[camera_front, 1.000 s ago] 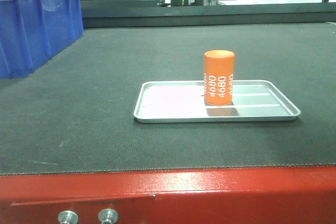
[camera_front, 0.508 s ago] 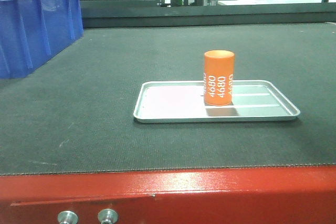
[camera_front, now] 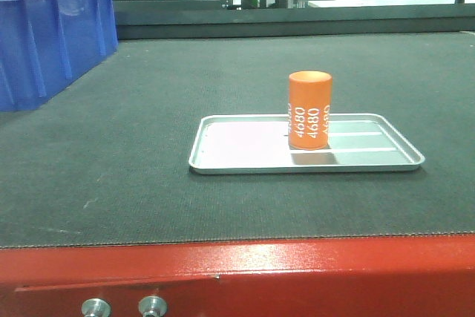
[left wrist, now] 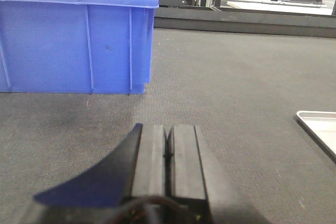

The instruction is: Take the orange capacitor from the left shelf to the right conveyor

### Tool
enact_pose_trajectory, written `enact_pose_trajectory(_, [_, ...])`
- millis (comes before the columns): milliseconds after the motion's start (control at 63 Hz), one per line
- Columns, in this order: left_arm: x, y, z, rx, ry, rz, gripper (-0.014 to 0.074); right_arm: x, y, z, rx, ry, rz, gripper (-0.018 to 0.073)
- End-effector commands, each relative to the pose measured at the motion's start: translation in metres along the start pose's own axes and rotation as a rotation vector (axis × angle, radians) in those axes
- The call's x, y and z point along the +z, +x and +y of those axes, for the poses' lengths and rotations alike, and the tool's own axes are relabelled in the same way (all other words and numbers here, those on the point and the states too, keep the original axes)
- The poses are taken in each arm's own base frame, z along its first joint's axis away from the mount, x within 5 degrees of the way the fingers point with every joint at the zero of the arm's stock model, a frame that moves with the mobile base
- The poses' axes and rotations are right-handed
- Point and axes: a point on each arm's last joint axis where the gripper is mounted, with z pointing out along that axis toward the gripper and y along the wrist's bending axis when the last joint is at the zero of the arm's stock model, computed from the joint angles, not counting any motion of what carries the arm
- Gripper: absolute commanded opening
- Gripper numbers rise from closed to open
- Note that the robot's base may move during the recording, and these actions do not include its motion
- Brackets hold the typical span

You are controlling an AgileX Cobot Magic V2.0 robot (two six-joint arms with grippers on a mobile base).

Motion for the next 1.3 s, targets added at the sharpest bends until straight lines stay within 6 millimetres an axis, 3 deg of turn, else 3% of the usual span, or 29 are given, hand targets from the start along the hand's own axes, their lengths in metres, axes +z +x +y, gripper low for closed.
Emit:
enact_pose_trajectory(0, [-0.001,-0.010,-0.001,-0.013,0.011,-0.101,-0.0105,-0.008,0.002,-0.001,0.006,0.004,-0.113,0.0059])
enact_pose_trajectory(159, [-0.001,-0.010,-0.001,-0.013,0.011,-0.101,-0.0105,-0.020,0.037,-0.002,0.024,0.003,-0.120,0.0059])
enact_pose_trajectory(476, [-0.001,-0.010,-0.001,-0.013,0.011,-0.101,-0.0105,-0.022,0.048,-0.002,0.000,0.005,-0.012,0.0059])
enact_pose_trajectory(1286, [-0.001,-0.010,-0.001,-0.013,0.011,-0.101,-0.0105,-0.022,0.038,-0.002,0.039,-0.002,-0.120,0.0059])
